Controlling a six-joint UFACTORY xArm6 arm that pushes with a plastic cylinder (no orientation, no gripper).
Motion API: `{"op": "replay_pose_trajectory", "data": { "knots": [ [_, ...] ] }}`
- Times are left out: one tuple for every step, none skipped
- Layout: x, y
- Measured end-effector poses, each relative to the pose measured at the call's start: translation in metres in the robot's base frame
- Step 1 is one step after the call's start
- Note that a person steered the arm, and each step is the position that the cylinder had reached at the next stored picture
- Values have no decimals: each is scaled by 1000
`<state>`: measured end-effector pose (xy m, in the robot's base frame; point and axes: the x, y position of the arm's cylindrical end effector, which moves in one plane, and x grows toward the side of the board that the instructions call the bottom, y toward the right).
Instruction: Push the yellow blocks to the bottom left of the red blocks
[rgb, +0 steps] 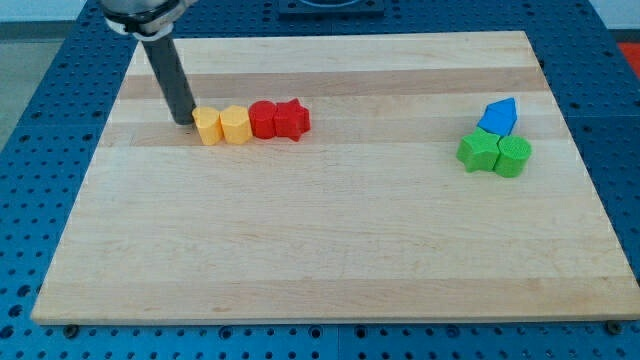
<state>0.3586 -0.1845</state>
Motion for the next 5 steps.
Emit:
{"op": "replay_pose_trajectory", "data": {
  "knots": [
    [0,21],
    [1,28],
    [3,25],
    [4,14],
    [17,13]
  ]
}}
